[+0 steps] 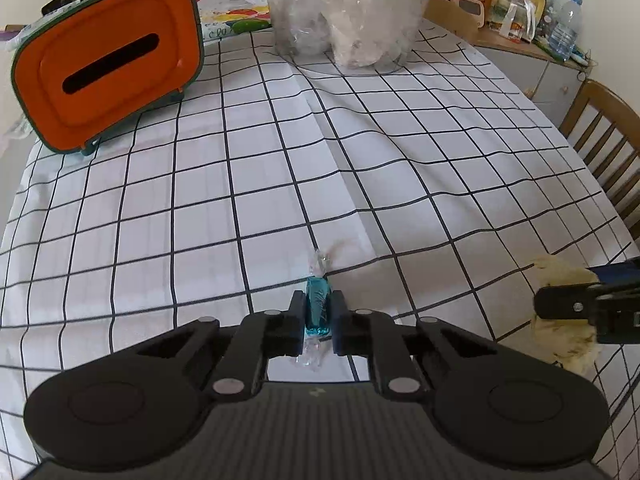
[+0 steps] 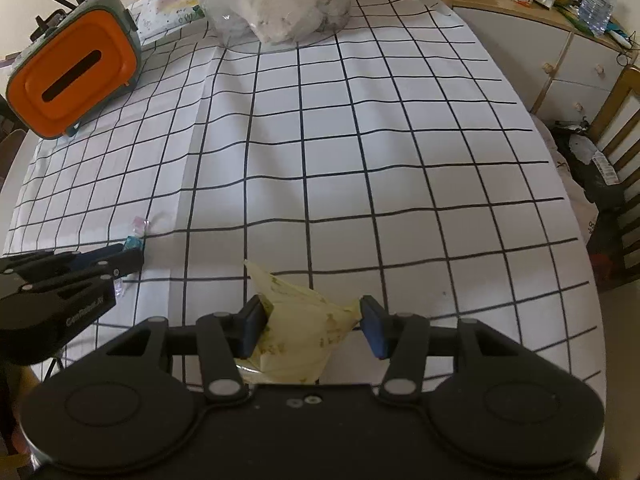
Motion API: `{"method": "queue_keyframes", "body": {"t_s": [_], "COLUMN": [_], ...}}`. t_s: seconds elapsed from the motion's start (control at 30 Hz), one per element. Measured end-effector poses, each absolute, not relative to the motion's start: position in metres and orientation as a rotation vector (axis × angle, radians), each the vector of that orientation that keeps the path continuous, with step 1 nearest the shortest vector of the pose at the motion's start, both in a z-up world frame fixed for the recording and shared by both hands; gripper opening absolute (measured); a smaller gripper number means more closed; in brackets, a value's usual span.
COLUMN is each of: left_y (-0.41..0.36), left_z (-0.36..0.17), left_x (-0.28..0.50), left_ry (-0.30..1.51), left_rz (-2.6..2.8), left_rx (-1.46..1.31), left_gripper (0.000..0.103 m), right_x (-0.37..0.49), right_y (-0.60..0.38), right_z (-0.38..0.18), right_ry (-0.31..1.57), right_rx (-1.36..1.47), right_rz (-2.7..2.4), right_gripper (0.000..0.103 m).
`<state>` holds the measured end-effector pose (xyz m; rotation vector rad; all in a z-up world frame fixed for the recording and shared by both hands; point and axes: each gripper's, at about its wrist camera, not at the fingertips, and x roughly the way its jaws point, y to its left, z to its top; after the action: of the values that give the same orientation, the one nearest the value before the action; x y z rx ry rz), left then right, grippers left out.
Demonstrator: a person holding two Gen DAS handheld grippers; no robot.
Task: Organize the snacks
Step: 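Grasp the teal candy with left tool while right tool grasps cream bag, then carry the teal candy and cream bag over the box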
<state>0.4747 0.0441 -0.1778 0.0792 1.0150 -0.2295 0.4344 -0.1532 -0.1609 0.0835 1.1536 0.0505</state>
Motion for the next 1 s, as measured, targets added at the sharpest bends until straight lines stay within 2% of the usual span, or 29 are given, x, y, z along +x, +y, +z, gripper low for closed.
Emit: {"method": "queue_keyframes", "body": {"t_s": [0.43,1.0], "left_y": [0.06,0.055], "left_z": [-0.15,-0.054], "left_x": [0.445,0.354], "left_ry": [1.023,0.974], "left_rz": [-0.213,-0.168], "left_rx": [-0.002,-0.025], "left_gripper": [0.012,0.012], "right_x": [0.396,0.322], "right_y": [-0.168,-0.178], "right_z": [-0.119,-0.045], "right_ry": [1.106,1.015], "right_rx": [0.092,0.091], "right_rz": [0.091,0.254], "right_gripper": [0.049,0.048]}}
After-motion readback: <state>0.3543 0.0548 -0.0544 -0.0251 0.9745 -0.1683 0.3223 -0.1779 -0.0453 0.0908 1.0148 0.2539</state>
